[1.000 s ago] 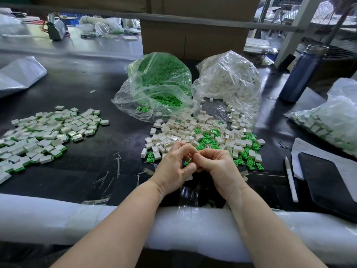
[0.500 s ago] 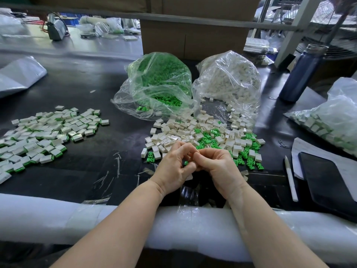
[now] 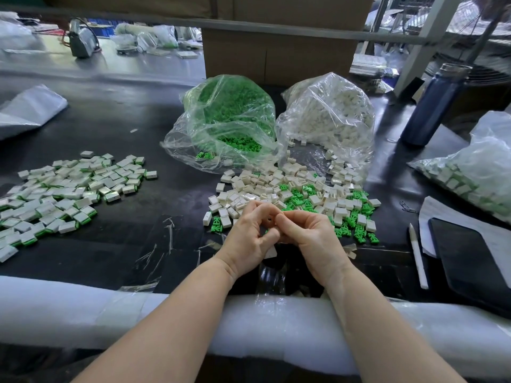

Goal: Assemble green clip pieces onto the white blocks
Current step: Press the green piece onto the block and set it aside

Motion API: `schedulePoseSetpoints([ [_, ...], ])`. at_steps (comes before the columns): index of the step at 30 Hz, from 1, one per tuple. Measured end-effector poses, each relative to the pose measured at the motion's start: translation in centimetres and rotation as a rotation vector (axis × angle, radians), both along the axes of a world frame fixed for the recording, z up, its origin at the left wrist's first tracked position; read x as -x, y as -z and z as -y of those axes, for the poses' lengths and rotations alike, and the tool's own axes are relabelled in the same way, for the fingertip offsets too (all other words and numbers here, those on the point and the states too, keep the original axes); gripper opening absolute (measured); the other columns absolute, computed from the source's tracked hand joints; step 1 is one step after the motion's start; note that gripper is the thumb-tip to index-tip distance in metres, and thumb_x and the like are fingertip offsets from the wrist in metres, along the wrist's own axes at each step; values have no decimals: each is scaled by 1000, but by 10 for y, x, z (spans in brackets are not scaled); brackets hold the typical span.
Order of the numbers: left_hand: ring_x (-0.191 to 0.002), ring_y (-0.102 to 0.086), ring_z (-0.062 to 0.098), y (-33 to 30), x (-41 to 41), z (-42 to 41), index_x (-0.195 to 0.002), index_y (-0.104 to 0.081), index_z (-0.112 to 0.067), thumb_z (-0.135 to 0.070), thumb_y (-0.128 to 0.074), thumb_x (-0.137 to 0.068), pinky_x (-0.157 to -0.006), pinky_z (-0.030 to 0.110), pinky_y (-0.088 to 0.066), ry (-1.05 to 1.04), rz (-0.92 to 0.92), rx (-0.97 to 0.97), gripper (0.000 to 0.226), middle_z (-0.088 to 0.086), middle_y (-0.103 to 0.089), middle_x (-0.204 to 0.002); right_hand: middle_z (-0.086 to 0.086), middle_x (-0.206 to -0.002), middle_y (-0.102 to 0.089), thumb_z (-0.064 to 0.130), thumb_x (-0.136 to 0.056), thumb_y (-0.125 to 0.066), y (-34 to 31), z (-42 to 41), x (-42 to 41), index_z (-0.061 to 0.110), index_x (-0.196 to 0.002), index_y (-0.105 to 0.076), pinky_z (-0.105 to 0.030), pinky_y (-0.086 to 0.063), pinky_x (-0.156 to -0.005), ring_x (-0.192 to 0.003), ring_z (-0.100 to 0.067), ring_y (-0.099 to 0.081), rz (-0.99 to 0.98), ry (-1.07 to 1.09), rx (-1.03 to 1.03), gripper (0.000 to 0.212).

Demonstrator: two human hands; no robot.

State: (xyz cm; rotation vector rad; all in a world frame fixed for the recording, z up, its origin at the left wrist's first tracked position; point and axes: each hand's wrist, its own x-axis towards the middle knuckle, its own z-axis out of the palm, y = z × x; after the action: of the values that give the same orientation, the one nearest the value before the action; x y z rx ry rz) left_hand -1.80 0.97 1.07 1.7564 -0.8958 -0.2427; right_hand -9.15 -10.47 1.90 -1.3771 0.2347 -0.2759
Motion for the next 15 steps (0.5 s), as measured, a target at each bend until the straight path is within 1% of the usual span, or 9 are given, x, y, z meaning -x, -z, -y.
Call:
schedulePoseSetpoints([
  [2, -81, -48, 8, 0, -1, 0, -87, -56, -24, -5, -59, -87, -76, 15, -44, -35, -26, 42, 19, -2, -43, -96, -9, -90, -73, 12, -86, -63, 1, 0, -1, 5, -97, -71, -31, -57, -79, -86, -20, -70, 29, 61, 80, 15],
  [3, -79, -49, 7, 1, -1, 0, -85, -56, -26, -7, -60, -88, -73, 12, -43, -53, -29, 55, 19, -3, -43, -95, -7, -91, -73, 12, -85, -64, 1, 2, -2, 5, -98, -70, -32, -56, -82, -87, -19, -69, 30, 125, 174, 16],
  [4, -77, -49, 7, 1, -1, 0, -84, -56, -27, -7, -60, -87, -71, 11, -43, -67, -27, 61, 20, -4, -43, -94, -5, -90, -73, 11, -84, -66, 1, 3, -2, 7, -96, -71, -32, -55, -83, -87, -16, -68, 33, 188, 284, 13],
  [6, -77, -49, 10, 2, -2, 0, -84, -57, -24, -9, -60, -87, -70, 12, -44, -80, -19, 46, 16, -4, -44, -94, -2, -84, -71, 7, -81, -70, 1, 4, -2, 13, -85, -71, -26, -53, -79, -82, -12, -66, 60, 258, 440, 7],
  [8, -79, -50, 12, 3, -2, -1, -87, -58, -20, -11, -61, -88, -72, 14, -45, -79, -9, 15, 9, -4, -44, -95, -3, -80, -68, 4, -79, -71, 1, 3, -2, 14, -78, -70, -19, -50, -71, -76, -12, -63, 96, 288, 540, 10],
  [10, -78, -49, 11, 3, -2, -1, -88, -58, -17, -11, -61, -87, -71, 11, -43, -79, -1, -3, 7, -3, -44, -96, -4, -79, -65, 3, -78, -72, 2, 2, -2, 10, -77, -70, -13, -46, -66, -72, -9, -59, 119, 299, 630, 8],
  [12, -75, -48, 8, 2, -1, -1, -89, -59, -15, -11, -62, -87, -69, 8, -42, -83, 13, -14, 5, -3, -44, -96, -4, -79, -63, 4, -80, -70, 3, 2, -2, 7, -79, -69, -14, -45, -65, -70, -8, -56, 120, 298, 720, 4],
  [15, -73, -48, 7, 1, -1, 0, -89, -60, -13, -12, -62, -87, -69, 8, -42, -93, 26, -26, 3, 0, -46, -97, -1, -81, -59, 6, -85, -66, 6, 2, -4, 5, -82, -66, -15, -44, -66, -73, -9, -53, 87, 291, 836, 3],
])
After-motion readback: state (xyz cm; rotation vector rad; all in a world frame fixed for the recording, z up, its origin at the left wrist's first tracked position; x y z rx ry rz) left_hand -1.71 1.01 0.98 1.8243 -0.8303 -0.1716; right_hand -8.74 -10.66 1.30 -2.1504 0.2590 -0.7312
